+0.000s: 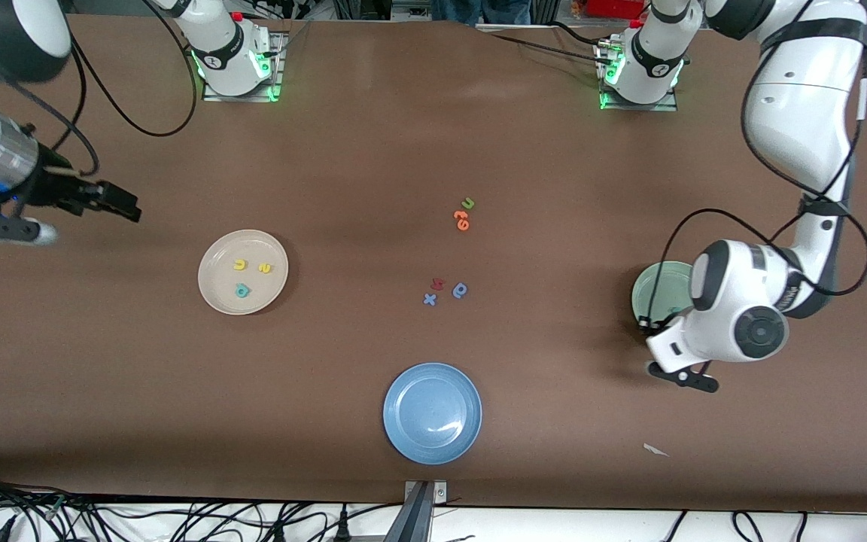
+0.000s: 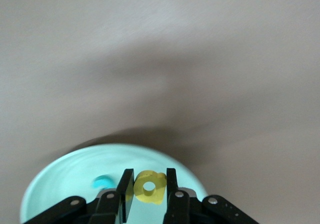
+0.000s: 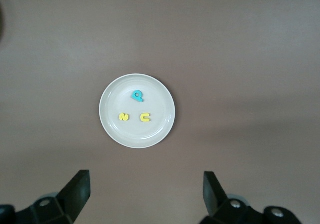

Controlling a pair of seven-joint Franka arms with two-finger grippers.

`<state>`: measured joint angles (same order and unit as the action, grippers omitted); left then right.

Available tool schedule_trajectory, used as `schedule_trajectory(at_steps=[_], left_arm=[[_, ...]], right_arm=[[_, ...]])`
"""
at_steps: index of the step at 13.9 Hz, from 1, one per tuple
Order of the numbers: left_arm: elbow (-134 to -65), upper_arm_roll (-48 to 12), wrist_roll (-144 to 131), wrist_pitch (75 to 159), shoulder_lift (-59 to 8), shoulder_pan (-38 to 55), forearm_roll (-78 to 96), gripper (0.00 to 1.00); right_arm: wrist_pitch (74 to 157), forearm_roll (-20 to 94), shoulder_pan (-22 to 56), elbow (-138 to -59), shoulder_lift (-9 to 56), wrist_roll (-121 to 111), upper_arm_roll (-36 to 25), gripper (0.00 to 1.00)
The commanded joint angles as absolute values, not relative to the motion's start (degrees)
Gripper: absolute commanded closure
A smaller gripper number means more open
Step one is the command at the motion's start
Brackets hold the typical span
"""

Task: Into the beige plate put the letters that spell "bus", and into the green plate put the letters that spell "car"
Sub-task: 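Carry the yellow a to the green plate while the right gripper withdraws, then lower the yellow a onto the green plate and open the left gripper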

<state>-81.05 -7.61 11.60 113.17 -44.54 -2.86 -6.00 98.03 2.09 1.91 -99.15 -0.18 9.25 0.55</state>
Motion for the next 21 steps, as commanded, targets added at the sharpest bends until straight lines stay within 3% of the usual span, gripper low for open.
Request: schedule_trajectory(at_steps=[1,2,3,14,16,19,21], left_arm=[[-84.5,-8.3,18.4,112.2,-42.3,-6.1,-7.0,0.67],[-84.4,-8.3,18.6,110.2,-42.3,-6.2,-7.0,0.17],[-84.2,-8.3,18.0,108.3,-41.9,-6.1,-7.0,0.00],[-82.7,-8.3,8.6,106.7,-33.4,-6.0,-6.8,0.00],[-87.9,-7.0,8.4,106.4,-26.1,-5.3,-6.1,0.00],[-94.9,0.1,8.1,105.0,-16.4,-0.4,-0.5,0.00],[-96.2,0.4,7.7,101.1,-10.3,0.0,-0.3,0.00]], right_arm=[[95.6,1.6,0.5,-100.4,-3.3,9.5,1.8,0.00],[94.1,1.8,0.3,-98.4,-2.0,8.8,1.5,0.00],[92.7,2.0,-0.3,-97.0,-1.4,7.1,0.6,0.00],[93.4,1.5,-0.1,-94.7,0.2,4.7,0.1,0.00],[93.4,0.6,-0.1,-94.4,0.2,4.6,0.1,0.00],[93.3,-1.2,0.5,-94.4,0.2,4.7,0.5,0.00],[93.4,-1.1,0.6,-94.4,0.2,4.7,0.5,0.00]])
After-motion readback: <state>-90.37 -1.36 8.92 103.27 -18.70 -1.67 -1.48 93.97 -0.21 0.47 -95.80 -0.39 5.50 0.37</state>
